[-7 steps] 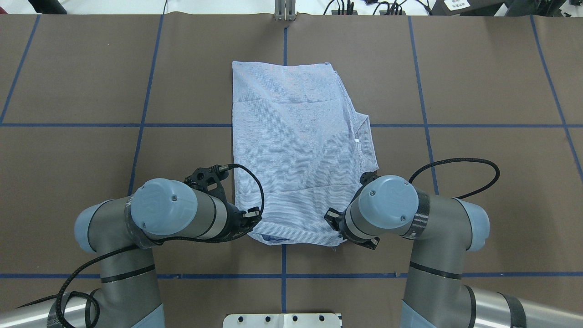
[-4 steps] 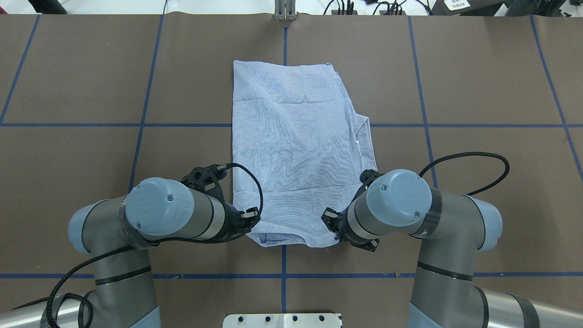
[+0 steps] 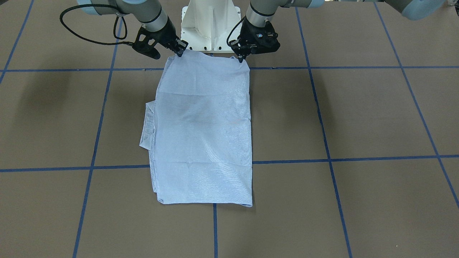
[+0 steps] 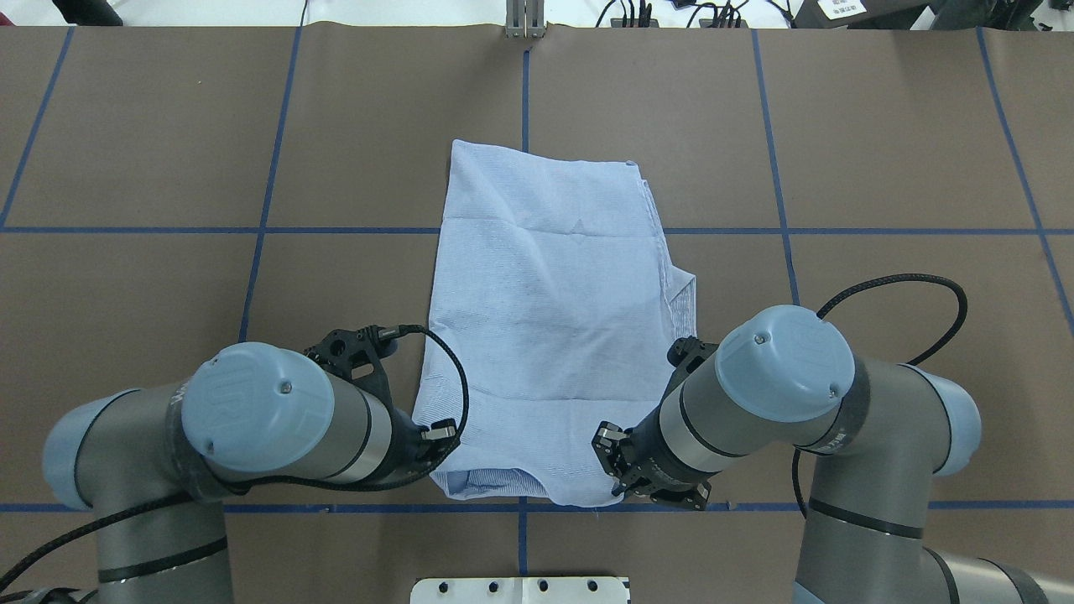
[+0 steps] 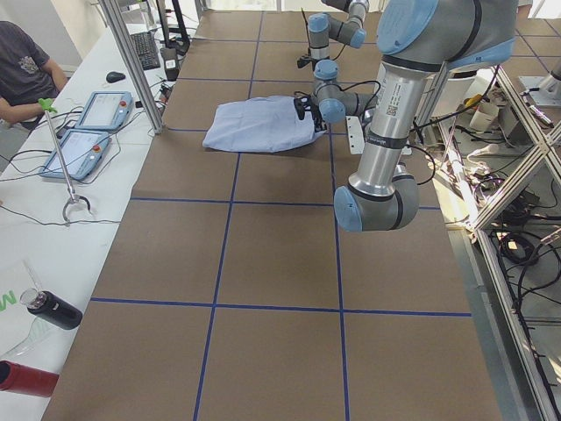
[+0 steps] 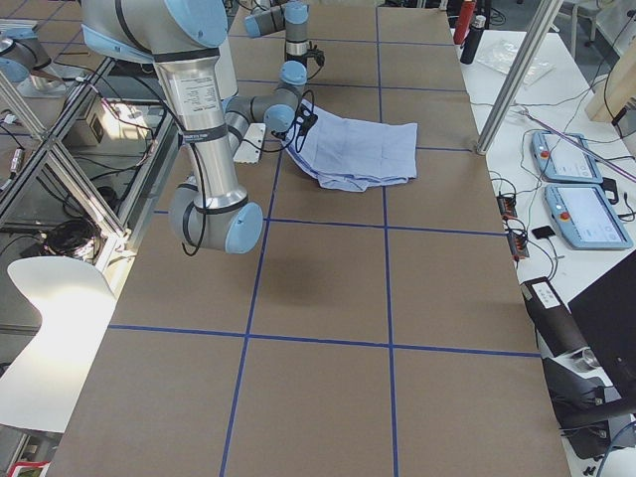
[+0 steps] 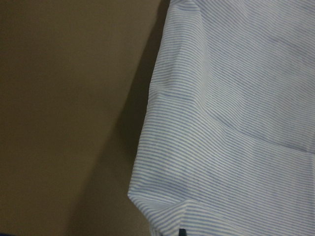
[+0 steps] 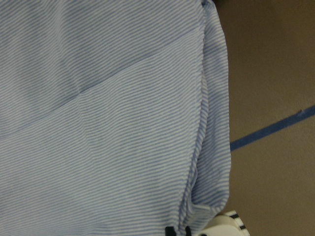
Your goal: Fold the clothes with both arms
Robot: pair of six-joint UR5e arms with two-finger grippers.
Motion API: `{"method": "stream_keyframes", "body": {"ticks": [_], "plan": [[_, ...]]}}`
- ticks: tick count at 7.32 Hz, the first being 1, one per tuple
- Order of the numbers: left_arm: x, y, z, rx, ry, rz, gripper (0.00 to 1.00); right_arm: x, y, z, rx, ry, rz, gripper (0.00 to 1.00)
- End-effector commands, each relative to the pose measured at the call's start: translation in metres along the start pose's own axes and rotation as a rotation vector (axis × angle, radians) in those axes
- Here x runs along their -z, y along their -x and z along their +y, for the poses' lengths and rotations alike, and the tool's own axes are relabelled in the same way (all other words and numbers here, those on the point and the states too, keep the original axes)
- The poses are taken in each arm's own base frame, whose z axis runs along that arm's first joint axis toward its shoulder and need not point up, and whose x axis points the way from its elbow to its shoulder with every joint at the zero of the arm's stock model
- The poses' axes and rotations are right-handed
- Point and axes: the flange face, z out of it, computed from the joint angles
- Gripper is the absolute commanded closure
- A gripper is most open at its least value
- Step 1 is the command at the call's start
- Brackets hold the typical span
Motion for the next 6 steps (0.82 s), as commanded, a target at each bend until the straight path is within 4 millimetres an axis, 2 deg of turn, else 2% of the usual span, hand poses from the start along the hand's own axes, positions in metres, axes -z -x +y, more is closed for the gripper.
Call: {"method": "stream_keyframes", "body": {"ticks": [1, 2, 3, 4, 5, 6], "plan": [[0.034, 0.013, 0.051, -0.032, 0.073, -0.071, 1.0, 0.031, -0.014, 0.02, 0.015, 0.157, 0.015, 1.0], [0.052, 0.021, 0.073, -0.045, 0.123, -0.097, 1.0, 0.048, -0.017, 0.028, 0.023, 0.228, 0.016, 1.0], [0.066, 0.026, 0.087, -0.057, 0.165, -0.101, 1.0, 0.068, -0.019, 0.033, 0.033, 0.285, 0.008, 1.0], [0.082, 0.03, 0.092, -0.062, 0.183, -0.095, 1.0, 0.082, -0.019, 0.035, 0.035, 0.347, 0.012, 1.0], [0.092, 0.031, 0.092, -0.063, 0.186, -0.082, 1.0, 0.084, -0.017, 0.033, 0.032, 0.358, 0.014, 1.0], [0.092, 0.029, 0.088, -0.058, 0.178, -0.081, 1.0, 0.074, -0.013, 0.021, 0.01, 0.338, 0.023, 1.0]]}}
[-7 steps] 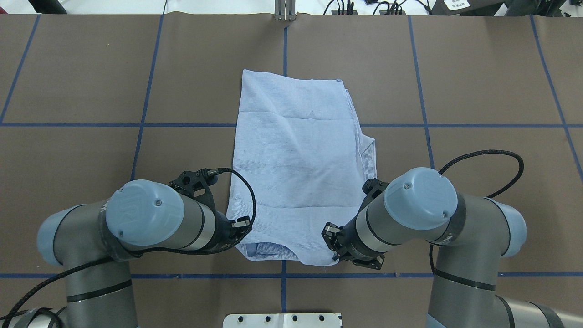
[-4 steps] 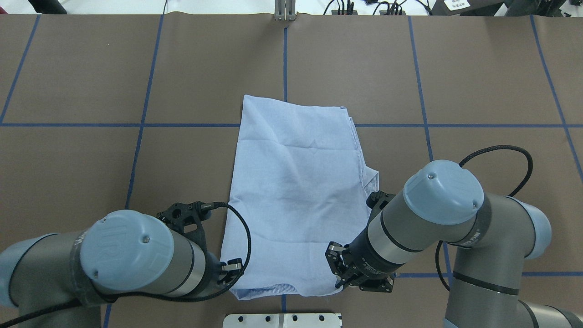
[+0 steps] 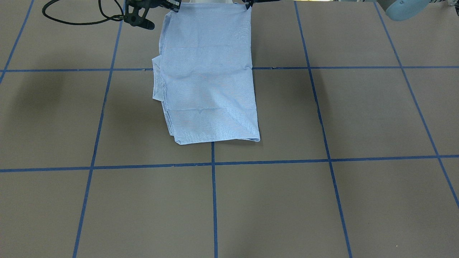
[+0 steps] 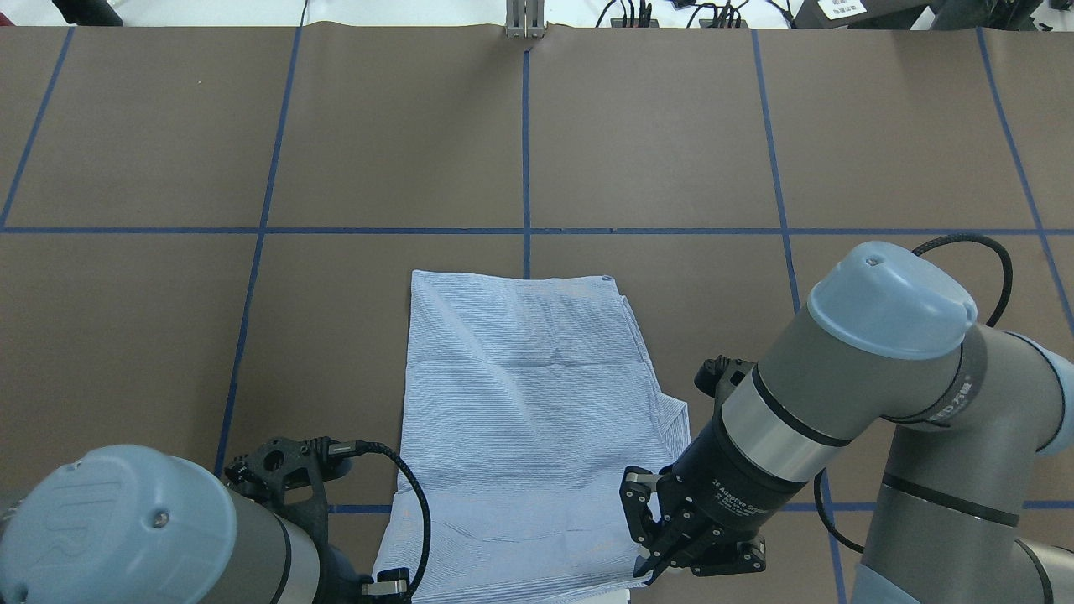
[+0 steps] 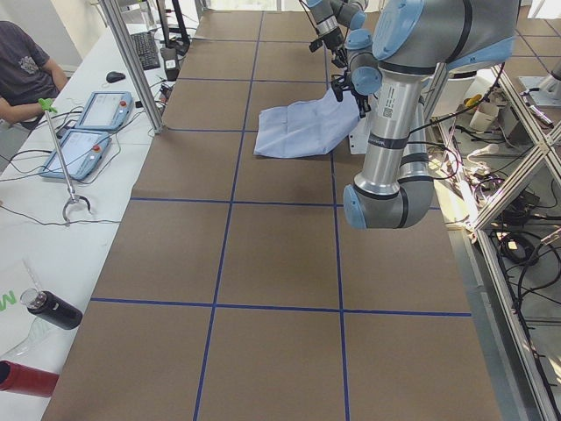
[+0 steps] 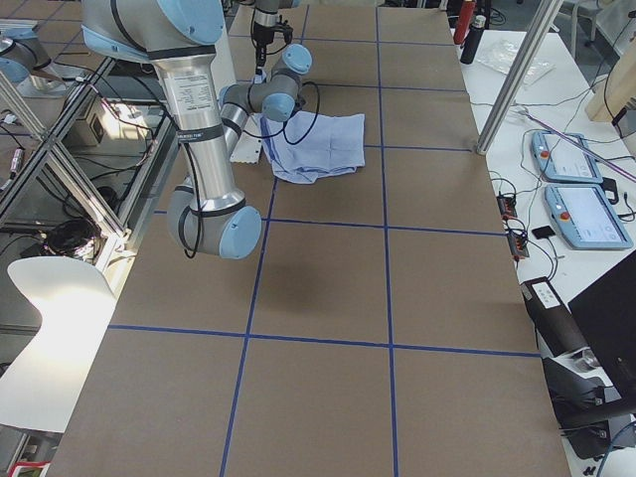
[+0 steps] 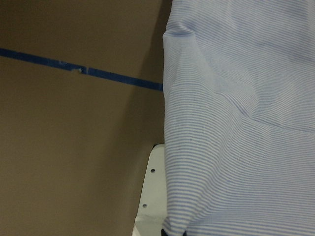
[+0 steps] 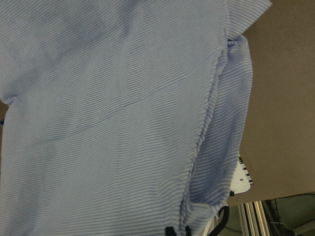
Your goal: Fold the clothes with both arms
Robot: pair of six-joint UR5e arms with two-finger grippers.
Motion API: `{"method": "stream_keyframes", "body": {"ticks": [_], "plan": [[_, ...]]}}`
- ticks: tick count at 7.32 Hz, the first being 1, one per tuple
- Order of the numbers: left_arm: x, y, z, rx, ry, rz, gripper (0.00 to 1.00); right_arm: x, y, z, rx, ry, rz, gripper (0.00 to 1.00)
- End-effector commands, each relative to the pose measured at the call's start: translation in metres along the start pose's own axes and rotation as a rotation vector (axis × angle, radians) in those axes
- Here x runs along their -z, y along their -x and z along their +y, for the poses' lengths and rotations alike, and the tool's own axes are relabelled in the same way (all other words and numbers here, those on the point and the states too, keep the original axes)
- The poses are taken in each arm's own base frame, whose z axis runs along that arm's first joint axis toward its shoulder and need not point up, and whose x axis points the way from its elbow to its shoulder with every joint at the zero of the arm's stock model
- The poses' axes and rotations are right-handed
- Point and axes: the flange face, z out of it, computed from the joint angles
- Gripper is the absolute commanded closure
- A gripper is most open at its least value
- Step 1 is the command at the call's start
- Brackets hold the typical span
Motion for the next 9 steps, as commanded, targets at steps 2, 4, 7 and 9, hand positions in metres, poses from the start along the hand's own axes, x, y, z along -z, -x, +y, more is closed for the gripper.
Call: {"method": "stream_keyframes", "body": {"ticks": [2, 4, 7, 9], "plan": [[0.037, -0.009, -0.043, 0.04, -0.092, 0.066, 1.0, 0.017, 0.02, -0.051, -0.057, -0.08, -0.034, 1.0], [0.028, -0.038, -0.096, -0.012, -0.17, 0.045, 1.0, 0.037, 0.049, -0.077, -0.076, -0.149, -0.081, 1.0], [0.016, -0.043, -0.202, -0.042, -0.29, 0.041, 1.0, 0.053, 0.068, -0.138, -0.11, -0.311, -0.105, 1.0], [-0.003, -0.039, -0.267, -0.043, -0.336, 0.034, 1.0, 0.059, 0.089, -0.19, -0.164, -0.382, -0.097, 1.0]]}}
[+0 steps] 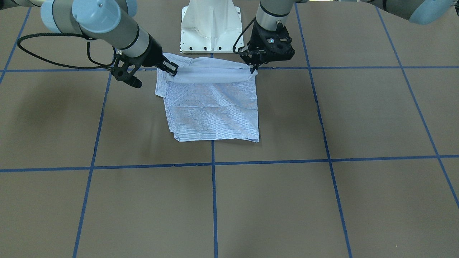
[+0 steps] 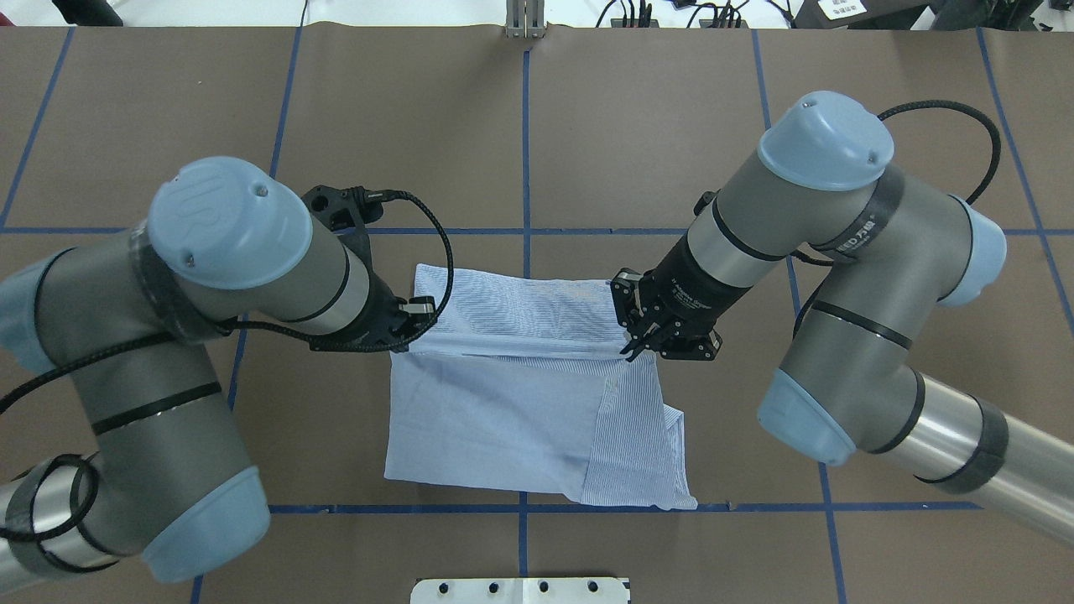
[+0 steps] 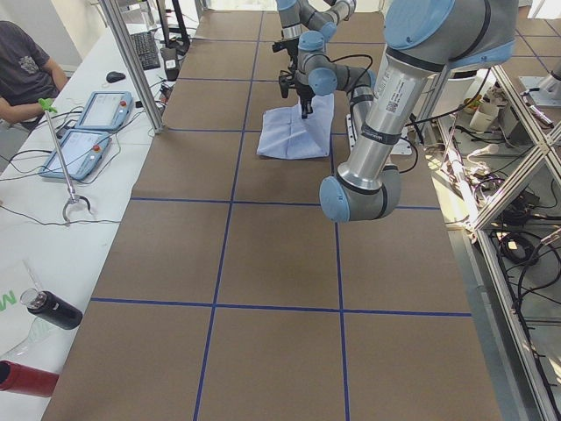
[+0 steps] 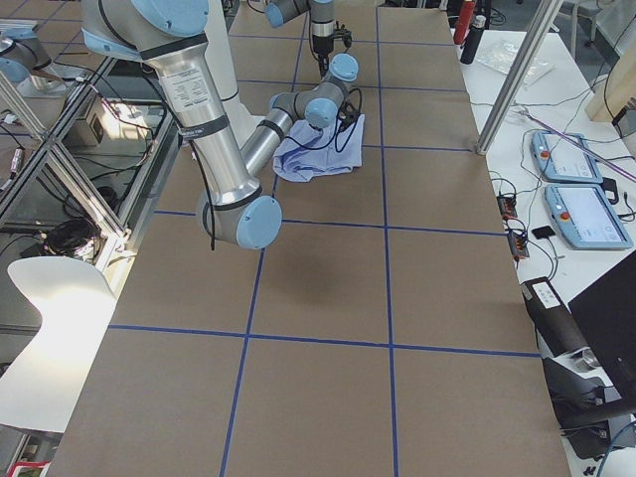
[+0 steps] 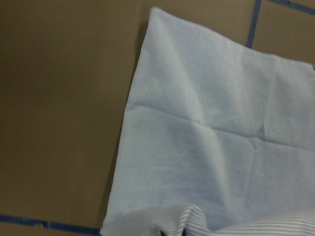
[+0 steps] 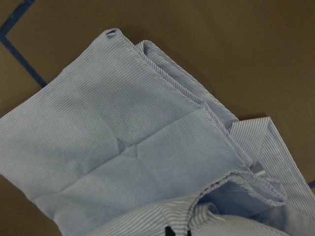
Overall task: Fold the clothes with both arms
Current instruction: 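Carry the held edge with both grippers over the shirt away from the robot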
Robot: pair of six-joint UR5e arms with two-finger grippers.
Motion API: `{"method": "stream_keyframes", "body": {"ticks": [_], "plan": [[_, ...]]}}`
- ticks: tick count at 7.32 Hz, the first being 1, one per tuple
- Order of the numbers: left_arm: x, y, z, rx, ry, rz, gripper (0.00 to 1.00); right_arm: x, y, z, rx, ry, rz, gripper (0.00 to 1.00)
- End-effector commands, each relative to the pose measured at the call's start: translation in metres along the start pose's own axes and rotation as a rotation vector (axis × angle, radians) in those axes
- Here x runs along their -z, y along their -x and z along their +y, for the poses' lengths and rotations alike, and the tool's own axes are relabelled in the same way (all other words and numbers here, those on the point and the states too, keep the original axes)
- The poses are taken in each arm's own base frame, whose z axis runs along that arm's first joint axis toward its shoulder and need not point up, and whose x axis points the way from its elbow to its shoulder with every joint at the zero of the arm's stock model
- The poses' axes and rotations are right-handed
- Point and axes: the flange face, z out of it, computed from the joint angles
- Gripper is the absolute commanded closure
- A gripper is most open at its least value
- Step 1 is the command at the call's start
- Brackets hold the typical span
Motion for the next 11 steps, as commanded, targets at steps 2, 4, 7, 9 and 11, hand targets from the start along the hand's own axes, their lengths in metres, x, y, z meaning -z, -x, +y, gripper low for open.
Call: {"method": "stream_keyframes", "body": {"ticks": [2, 4, 7, 9, 11], "plan": [[-0.048, -0.007, -0.05, -0.01, -0.036, 0.022, 1.0, -0.018, 0.065, -0.05, -0.025, -0.078, 0.012, 1.0], [-0.064, -0.012, -0.065, -0.01, -0.047, 0.036, 1.0, -0.027, 0.091, -0.065, -0.03, -0.11, 0.025, 1.0], [-0.078, -0.023, -0.102, 0.002, -0.081, 0.057, 1.0, -0.024, 0.103, -0.096, -0.042, -0.138, 0.038, 1.0], [-0.079, -0.029, -0.12, 0.016, -0.098, 0.059, 1.0, -0.009, 0.104, -0.111, -0.058, -0.153, 0.026, 1.0], [-0.075, -0.022, -0.135, 0.047, -0.116, 0.053, 0.01, 0.0, 0.105, -0.117, -0.056, -0.16, 0.006, 0.01]]}}
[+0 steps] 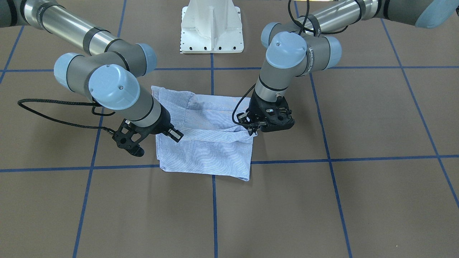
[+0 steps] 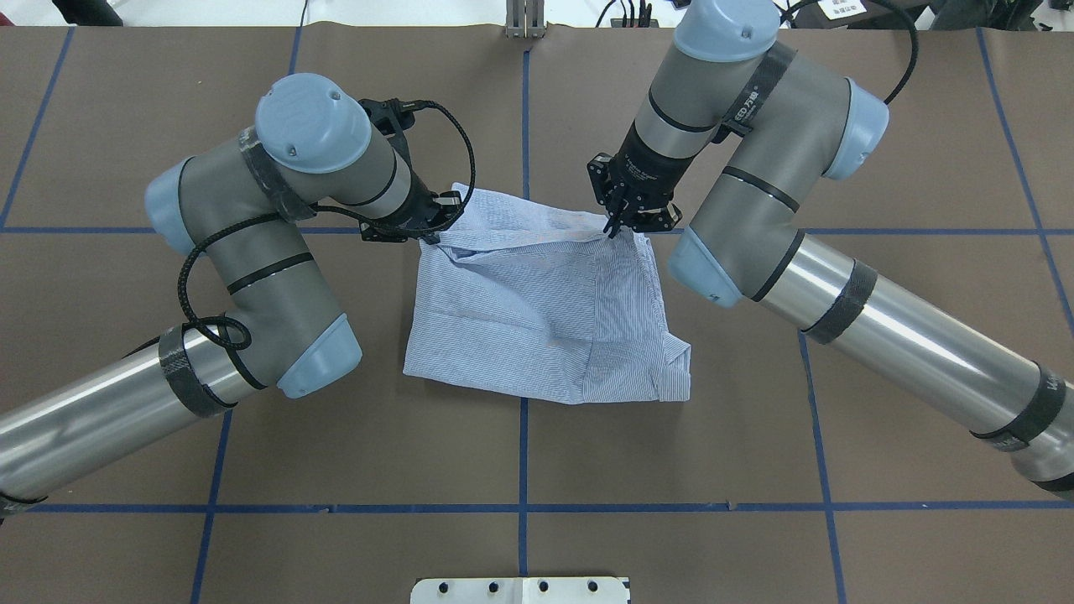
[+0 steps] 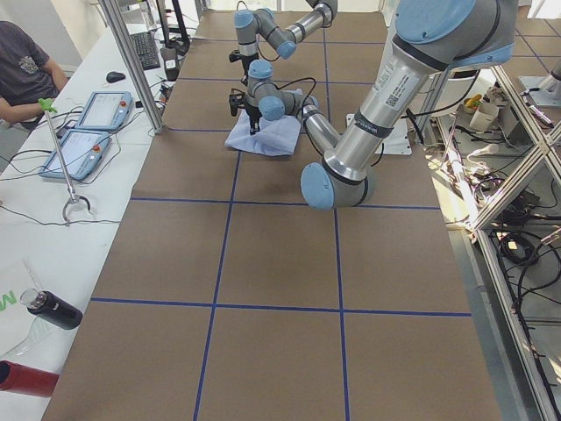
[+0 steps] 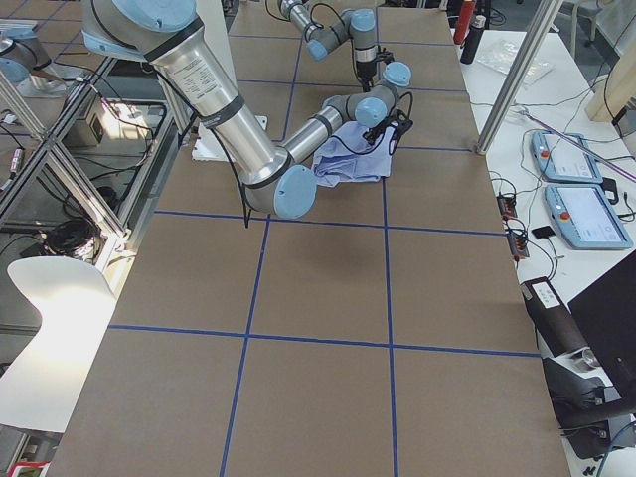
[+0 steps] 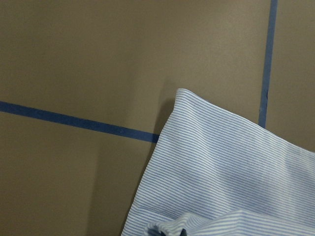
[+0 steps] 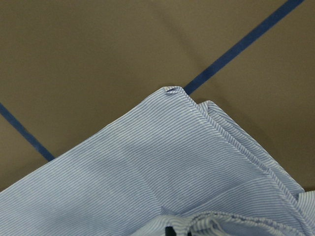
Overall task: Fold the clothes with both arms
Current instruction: 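Lower the edge onto the far side and open both grippers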
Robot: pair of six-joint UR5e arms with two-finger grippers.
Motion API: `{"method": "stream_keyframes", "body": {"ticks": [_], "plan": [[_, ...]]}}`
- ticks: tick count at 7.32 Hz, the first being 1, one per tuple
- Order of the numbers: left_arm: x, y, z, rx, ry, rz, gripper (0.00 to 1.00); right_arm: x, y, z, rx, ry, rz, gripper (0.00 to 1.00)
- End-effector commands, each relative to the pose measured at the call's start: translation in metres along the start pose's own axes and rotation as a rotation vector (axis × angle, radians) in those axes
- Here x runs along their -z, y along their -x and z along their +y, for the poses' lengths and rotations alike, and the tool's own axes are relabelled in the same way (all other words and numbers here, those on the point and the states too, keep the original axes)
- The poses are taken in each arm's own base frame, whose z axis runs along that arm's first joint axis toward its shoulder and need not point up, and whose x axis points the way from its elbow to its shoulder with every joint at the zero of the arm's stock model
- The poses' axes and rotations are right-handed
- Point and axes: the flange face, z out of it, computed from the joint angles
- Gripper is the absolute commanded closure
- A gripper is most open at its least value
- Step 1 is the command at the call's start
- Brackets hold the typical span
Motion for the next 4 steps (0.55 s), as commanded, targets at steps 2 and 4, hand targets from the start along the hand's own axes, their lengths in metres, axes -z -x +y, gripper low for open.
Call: {"method": "stream_keyframes", "body": {"ticks": [2, 4], "plan": [[0.018, 0.02, -0.053, 0.051, -0.061, -0.018, 0.0, 0.026, 0.002, -0.016, 0.01, 0.005, -0.066, 0.0], [0.021, 0.034, -0.076, 0.055, -0.062, -0.037, 0.0, 0.033, 0.007, -0.003, 0.048, 0.021, -0.13, 0.0]]}}
